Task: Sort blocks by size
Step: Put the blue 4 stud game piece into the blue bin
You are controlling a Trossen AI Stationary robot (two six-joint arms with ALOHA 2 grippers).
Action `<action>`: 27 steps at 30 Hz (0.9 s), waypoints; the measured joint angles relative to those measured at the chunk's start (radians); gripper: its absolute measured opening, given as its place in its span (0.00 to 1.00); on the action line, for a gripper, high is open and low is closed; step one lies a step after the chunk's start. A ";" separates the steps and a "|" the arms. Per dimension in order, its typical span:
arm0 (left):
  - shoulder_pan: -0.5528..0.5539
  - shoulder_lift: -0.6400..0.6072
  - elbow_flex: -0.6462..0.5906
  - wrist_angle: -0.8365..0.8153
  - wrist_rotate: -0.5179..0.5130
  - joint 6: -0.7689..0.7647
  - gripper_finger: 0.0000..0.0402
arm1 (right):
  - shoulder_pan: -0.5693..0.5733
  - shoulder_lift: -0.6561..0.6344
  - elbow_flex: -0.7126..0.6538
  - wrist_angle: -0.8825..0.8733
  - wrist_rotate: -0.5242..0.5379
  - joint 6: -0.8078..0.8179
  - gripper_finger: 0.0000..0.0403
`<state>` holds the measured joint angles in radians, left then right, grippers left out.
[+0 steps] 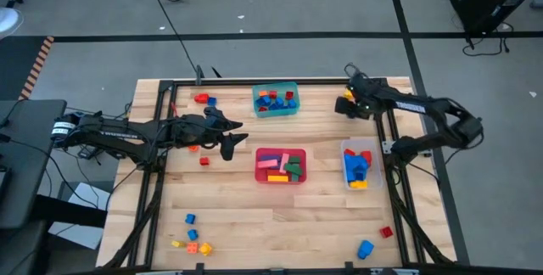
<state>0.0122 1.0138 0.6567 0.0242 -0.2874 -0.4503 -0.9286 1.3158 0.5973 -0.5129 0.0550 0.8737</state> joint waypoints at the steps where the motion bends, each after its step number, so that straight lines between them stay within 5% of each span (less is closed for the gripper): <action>1: 0.000 0.000 0.000 0.000 0.000 0.000 0.60 | 0.001 -0.031 0.002 0.007 -0.007 0.000 0.40; 7: 0.000 0.000 0.000 0.000 -0.005 0.000 0.60 | 0.067 -0.216 0.003 0.111 -0.064 -0.002 0.42; 14: 0.000 0.000 0.000 0.000 -0.016 0.000 0.60 | 0.216 -0.295 0.005 0.560 -0.062 0.043 0.41; 20: 0.001 0.000 0.000 0.009 -0.019 0.005 0.60 | 0.321 -0.191 0.149 0.631 -0.042 -0.031 0.41; 27: 0.001 0.000 0.000 0.008 -0.019 0.002 0.60 | 0.389 0.077 0.492 0.401 -0.023 -0.193 0.41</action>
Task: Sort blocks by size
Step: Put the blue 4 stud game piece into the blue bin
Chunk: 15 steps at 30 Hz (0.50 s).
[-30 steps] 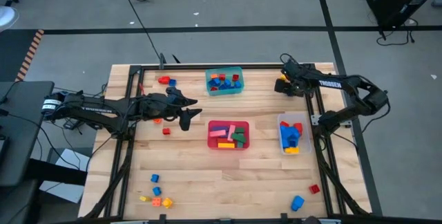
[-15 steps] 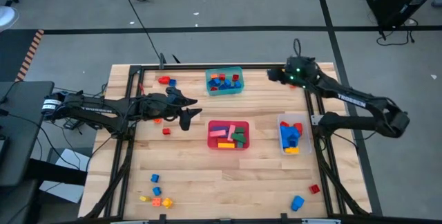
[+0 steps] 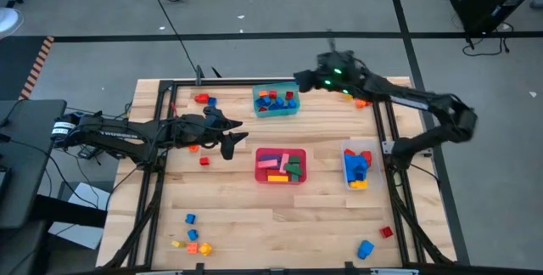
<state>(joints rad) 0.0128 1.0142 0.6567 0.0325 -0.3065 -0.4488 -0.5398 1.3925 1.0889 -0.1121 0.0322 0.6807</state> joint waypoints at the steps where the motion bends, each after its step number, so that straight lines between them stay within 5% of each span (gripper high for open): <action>1: 0.000 0.000 0.000 0.000 0.000 0.000 0.60 | 0.004 0.048 0.060 -0.054 0.000 -0.024 0.41; 10: 0.000 0.000 0.000 -0.002 0.000 -0.001 0.60 | 0.011 0.492 0.588 -0.507 0.000 -0.209 0.41; 15: 0.000 0.000 0.000 -0.003 0.000 -0.001 0.60 | 0.011 0.682 0.761 -0.699 0.001 -0.254 0.41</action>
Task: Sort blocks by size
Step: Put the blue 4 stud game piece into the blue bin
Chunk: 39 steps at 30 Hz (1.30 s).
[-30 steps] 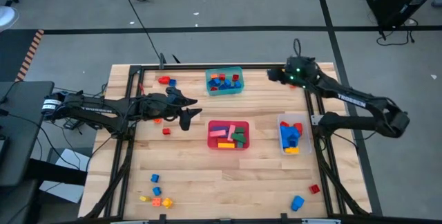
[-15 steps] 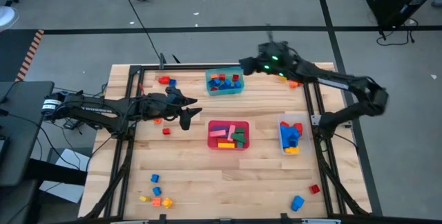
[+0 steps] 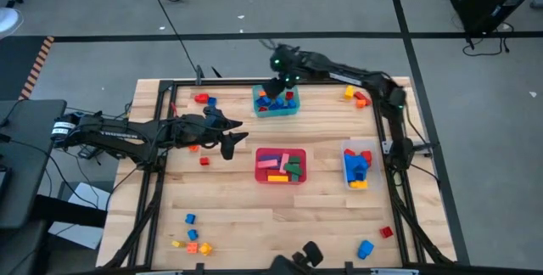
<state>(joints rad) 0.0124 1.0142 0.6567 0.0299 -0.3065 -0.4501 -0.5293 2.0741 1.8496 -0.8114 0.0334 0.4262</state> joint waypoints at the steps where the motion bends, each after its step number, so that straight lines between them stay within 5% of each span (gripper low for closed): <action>1: 0.000 0.000 0.000 0.000 0.000 0.000 0.60 | 0.000 0.029 0.016 -0.025 0.000 -0.003 0.41; 10: 0.000 0.000 0.000 -0.001 0.000 -0.007 0.60 | -0.003 0.168 0.031 -0.114 -0.007 -0.012 0.45; 22: -0.001 0.000 0.000 -0.007 0.000 0.022 0.60 | -0.010 0.121 0.033 -0.162 -0.008 -0.045 0.60; 27: -0.026 0.000 0.005 -0.025 0.000 0.050 0.60 | 0.021 0.005 0.032 -0.262 0.049 -0.021 0.61; 32: -0.074 0.000 0.100 -0.271 -0.030 0.077 0.60 | 0.120 -0.155 -0.004 -0.376 0.186 0.048 0.60; 39: -0.122 0.000 0.236 -0.570 -0.116 -0.102 0.60 | 0.349 -0.460 -0.257 -0.387 0.317 0.359 0.60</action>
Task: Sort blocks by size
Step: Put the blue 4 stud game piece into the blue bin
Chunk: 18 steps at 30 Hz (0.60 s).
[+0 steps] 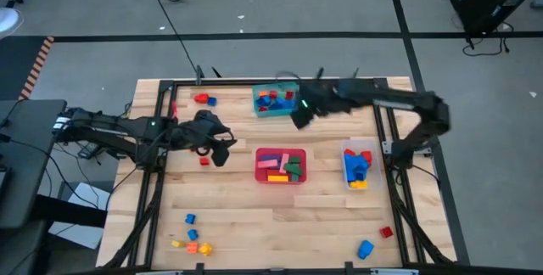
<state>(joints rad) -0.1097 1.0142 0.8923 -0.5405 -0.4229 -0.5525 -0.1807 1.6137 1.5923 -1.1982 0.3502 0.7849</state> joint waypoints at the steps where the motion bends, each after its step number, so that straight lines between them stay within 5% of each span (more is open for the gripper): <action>1: -0.004 0.000 0.013 -0.033 -0.002 -0.040 0.60 | 0.043 -0.040 -0.043 0.000 0.012 0.058 0.60; 10: -0.092 0.001 0.075 -0.161 -0.002 -0.294 0.60 | 0.407 -0.300 -0.375 0.023 0.102 0.620 0.60; 18: -0.228 0.109 0.131 -0.318 -0.061 -0.587 0.60 | 0.590 -0.342 -0.498 0.073 0.146 0.802 0.59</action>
<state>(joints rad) -0.3380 1.1228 1.0231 -0.8583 -0.4838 -1.1392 0.4097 1.2717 1.0942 -1.1247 0.4965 1.5871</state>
